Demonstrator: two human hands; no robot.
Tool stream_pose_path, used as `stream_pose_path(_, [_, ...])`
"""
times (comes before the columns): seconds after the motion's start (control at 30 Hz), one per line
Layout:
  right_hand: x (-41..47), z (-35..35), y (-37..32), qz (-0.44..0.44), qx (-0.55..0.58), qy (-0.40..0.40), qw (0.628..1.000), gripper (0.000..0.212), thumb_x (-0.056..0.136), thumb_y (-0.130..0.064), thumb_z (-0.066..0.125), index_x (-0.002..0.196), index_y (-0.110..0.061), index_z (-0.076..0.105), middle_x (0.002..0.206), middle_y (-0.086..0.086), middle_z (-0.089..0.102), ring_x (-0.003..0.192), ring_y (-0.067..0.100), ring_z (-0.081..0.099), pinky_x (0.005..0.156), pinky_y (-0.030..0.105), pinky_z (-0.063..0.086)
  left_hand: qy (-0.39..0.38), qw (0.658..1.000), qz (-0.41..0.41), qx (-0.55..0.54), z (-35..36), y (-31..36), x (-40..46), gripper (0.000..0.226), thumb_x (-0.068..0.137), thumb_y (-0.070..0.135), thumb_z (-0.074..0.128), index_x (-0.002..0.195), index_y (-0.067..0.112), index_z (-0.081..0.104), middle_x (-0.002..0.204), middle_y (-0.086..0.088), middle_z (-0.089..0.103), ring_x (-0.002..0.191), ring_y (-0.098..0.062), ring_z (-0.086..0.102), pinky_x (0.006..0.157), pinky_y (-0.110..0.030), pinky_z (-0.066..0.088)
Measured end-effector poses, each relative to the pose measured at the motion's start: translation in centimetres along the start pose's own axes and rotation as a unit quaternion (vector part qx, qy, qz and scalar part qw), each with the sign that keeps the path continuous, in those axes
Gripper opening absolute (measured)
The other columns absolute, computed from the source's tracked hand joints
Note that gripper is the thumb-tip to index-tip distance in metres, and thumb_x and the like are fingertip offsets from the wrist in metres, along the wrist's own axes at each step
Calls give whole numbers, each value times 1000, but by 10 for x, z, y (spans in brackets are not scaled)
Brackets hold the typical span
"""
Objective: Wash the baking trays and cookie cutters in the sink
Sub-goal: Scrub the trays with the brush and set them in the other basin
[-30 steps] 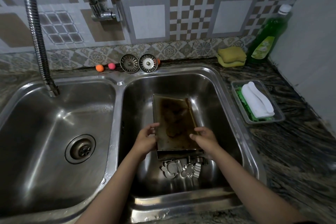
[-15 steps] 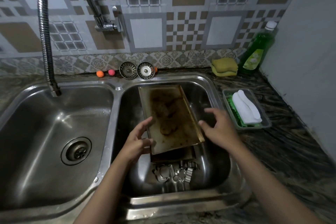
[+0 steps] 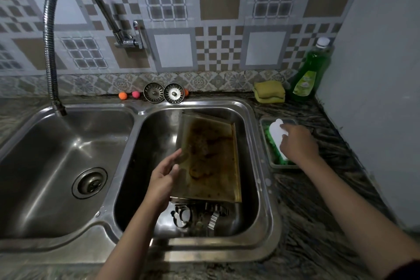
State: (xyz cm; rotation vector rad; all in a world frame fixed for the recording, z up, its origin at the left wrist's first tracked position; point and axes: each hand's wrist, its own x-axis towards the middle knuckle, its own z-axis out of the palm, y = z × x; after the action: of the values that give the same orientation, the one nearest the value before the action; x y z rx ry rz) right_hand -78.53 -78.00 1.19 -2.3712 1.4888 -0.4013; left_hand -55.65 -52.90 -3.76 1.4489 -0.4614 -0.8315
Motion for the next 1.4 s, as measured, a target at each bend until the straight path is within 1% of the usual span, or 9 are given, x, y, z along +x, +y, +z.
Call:
stream_pose_path(0.23, [-9,-22,-26,-46,30,64,996,50,90,-23,43,140,-22,46,115,24,57,100,41,55,72,38,45,96,992,63,42,6,7,-5,34,98,8,44,116,29,63,127,-1,61,122,-18,54,105,-45,42])
stream_pose_path(0.33, [-39,-14,-71,-98,112,93,985,53,82,-31,39,131,-20,56,106,18,64,86,33,61,66,31,46,95,984,101,108,9,14,-8,32,97,4,41,119,21,58,120,1,59,116,-11,53,98,-21,43])
stream_pose_path(0.43, [-73,23,-122,-146,175,27,973,48,80,-36,41,124,-25,57,93,11,66,67,22,60,51,24,42,80,970,156,170,15,19,-13,31,95,-1,41,111,21,55,108,8,59,103,-7,55,81,0,37])
stream_pose_path(0.6, [-80,69,-155,-183,166,0,969,42,83,-44,60,121,-30,51,100,5,52,89,24,55,73,33,49,95,964,189,163,7,23,-22,30,94,-1,42,109,22,54,101,17,59,92,10,56,78,-11,44])
stream_pose_path(0.77, [-31,72,-153,-64,239,2,969,51,84,-30,66,131,-27,46,121,10,50,112,31,53,93,38,45,89,963,209,147,-9,23,-27,28,94,3,43,113,18,58,105,15,64,96,2,60,82,-14,47])
stream_pose_path(0.93, [-63,87,-183,-206,230,-35,951,60,81,-39,63,136,-32,41,125,4,54,111,21,54,93,38,46,102,969,193,117,-24,30,-11,31,94,-3,43,113,17,58,111,4,63,97,3,58,83,-8,44])
stream_pose_path(1.07, [-12,76,-160,-25,158,11,987,63,88,-39,59,144,-22,36,134,14,52,120,34,51,94,41,45,65,973,196,102,-21,31,-15,31,95,-3,43,113,16,59,108,4,64,94,4,60,80,-8,44])
stream_pose_path(1.27, [-83,85,-194,-203,119,-18,972,72,83,-56,40,149,-30,24,125,5,51,109,27,54,85,40,49,113,973,189,64,-24,39,4,30,94,-1,45,109,21,59,104,6,65,89,5,60,79,-9,45])
stream_pose_path(1.4, [-31,73,-170,-85,81,-27,993,68,91,-48,49,150,-26,23,129,12,49,112,32,55,80,36,46,101,976,177,75,-23,33,-1,28,95,3,45,113,18,60,100,1,65,75,0,56,73,-14,45])
